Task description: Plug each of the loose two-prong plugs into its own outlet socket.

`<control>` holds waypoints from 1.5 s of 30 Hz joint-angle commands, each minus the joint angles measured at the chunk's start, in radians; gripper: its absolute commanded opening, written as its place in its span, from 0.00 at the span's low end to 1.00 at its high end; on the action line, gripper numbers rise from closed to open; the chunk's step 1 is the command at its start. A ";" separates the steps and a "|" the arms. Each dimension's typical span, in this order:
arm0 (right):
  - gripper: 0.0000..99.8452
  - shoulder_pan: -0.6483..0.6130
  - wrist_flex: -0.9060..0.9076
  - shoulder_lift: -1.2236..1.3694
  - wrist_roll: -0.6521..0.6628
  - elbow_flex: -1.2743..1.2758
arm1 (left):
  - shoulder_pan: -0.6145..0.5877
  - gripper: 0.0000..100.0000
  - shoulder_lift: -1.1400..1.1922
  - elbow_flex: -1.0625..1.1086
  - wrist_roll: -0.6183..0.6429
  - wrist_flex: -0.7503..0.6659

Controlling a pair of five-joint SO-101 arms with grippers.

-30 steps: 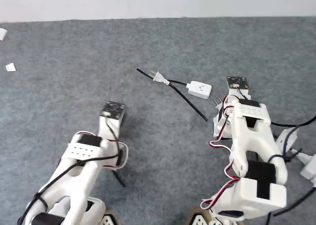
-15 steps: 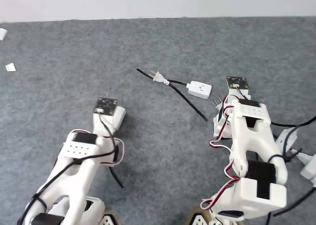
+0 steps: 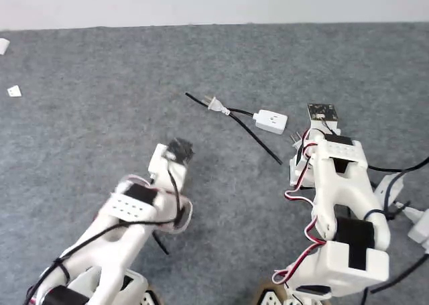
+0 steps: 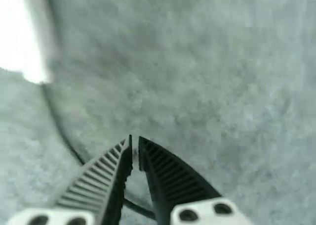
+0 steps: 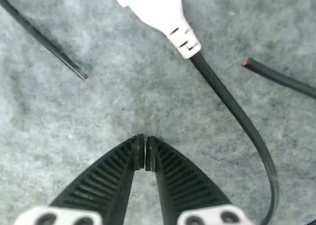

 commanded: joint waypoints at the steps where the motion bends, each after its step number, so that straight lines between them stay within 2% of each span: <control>1: 0.01 -0.005 -0.005 -0.016 0.008 -0.006 | -0.184 0.02 -0.063 -0.216 0.005 0.031; 4: 0.01 -0.005 -0.005 -0.016 0.008 -0.006 | -0.333 0.02 -0.051 -0.325 0.071 -0.008; 6: 0.01 -0.005 -0.005 -0.016 0.008 -0.006 | -0.359 0.02 0.012 -0.378 0.143 -0.014; 11: 0.01 -0.005 -0.005 -0.016 0.009 -0.006 | -0.327 0.02 0.285 -0.519 0.222 -0.014; 15: 0.01 -0.005 -0.005 -0.016 0.009 -0.006 | -0.307 0.02 0.502 -0.651 0.229 -0.009; 19: 0.01 -0.005 -0.005 -0.016 0.009 -0.006 | -0.264 0.02 0.615 -0.708 0.226 -0.008; 27: 0.01 -0.005 -0.007 -0.018 0.009 -0.006 | -0.115 0.02 0.525 -0.619 0.224 -0.018; 35: 0.01 -0.005 -0.007 -0.018 0.011 -0.006 | 0.058 0.02 0.431 -0.440 0.222 -0.140; 45: 0.01 -0.005 -0.007 -0.018 0.011 -0.006 | 0.068 0.02 0.422 -0.432 0.229 -0.138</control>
